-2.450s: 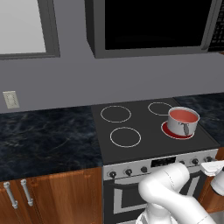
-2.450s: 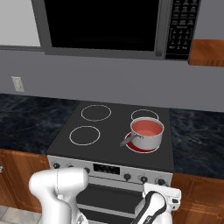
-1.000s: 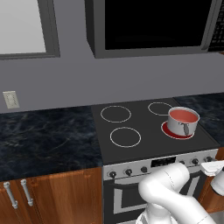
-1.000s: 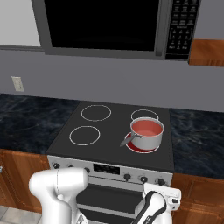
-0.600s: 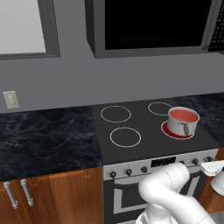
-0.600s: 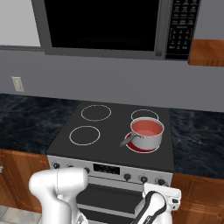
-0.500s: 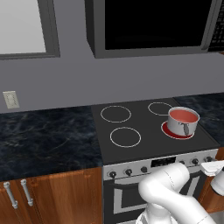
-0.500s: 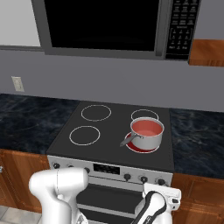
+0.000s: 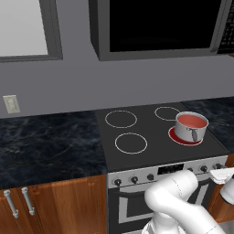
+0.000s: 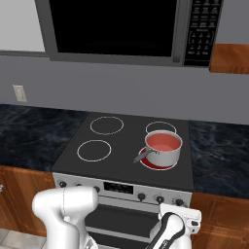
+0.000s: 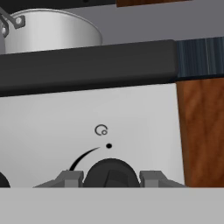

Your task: Wait until the marinara sauce is simmered to a deep red color and then turn off the stove.

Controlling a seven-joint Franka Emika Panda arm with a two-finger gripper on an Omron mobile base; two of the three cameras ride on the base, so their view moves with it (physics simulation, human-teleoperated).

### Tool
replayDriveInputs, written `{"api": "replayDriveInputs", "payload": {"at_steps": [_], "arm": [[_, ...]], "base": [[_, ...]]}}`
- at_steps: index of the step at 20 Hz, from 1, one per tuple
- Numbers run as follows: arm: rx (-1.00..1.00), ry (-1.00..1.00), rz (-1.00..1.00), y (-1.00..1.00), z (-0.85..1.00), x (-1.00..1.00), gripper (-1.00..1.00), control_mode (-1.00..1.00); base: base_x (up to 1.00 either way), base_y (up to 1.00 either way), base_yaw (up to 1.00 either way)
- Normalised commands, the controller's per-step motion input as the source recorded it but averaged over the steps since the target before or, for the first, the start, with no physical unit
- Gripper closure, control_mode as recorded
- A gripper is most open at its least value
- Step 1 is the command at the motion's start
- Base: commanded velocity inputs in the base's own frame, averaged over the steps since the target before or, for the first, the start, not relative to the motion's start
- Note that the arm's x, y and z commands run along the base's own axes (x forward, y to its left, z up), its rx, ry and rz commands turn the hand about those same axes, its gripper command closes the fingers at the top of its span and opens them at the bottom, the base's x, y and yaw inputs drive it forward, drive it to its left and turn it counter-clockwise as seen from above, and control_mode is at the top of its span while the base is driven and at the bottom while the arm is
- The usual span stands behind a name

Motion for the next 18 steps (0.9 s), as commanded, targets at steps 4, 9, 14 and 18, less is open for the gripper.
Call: {"api": "replayDriveInputs", "payload": {"at_steps": [4,9,14,18], "arm": [[0.0,0.0,0.0,0.0,0.0,0.0,1.0,-1.0],[0.0,0.0,0.0,0.0,0.0,0.0,1.0,-1.0],[0.0,0.0,0.0,0.0,0.0,0.0,1.0,-1.0],[0.0,0.0,0.0,0.0,0.0,0.0,1.0,-1.0]], "base": [[0.0,0.0,0.0],[0.0,0.0,0.0],[0.0,0.0,0.0],[0.0,0.0,0.0]]}}
